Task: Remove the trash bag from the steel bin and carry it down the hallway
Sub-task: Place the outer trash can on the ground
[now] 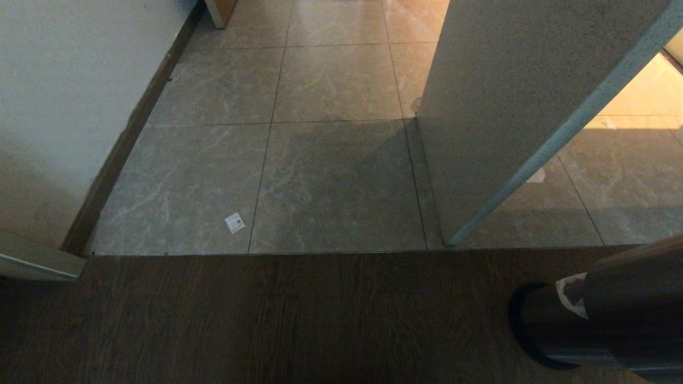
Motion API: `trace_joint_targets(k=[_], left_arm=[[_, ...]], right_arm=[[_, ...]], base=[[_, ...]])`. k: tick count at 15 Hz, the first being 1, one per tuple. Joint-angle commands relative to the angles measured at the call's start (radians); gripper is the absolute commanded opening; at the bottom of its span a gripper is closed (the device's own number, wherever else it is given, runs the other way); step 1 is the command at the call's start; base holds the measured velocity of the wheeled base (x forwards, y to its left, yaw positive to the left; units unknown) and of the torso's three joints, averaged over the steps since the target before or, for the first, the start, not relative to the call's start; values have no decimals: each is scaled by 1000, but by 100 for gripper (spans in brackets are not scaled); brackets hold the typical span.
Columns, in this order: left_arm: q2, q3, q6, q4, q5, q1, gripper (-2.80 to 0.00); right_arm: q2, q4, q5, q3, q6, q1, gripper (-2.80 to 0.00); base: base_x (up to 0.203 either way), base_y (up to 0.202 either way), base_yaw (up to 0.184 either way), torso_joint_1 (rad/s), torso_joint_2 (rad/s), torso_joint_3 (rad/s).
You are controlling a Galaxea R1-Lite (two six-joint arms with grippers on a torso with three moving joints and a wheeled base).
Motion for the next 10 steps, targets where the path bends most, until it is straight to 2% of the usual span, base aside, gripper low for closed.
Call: trace_joint_targets(k=[1,3,4,6,10], left_arm=[[0,0,0,0,-1,0,-280],[0,0,0,0,-1,0,-280],[0,0,0,0,0,0,-280],[0,0,0,0,1,0,-280],[0,0,0,0,1,0,-280]], right_arm=[[-103,105,-1,-54,-20,2,-280],[-149,217,-1,-97,-41,5,-280],[-156,230,-2,-112,-62,0,-280],[-149,196,-11,-134,-67,-23,-280],[-68,113,-21,-164,-66,-155,-280]], base=[[0,0,0,0,0,0],[0,0,0,0,0,0],[0,0,0,0,0,0],[0,0,0,0,0,0],[0,0,0,0,0,0]])
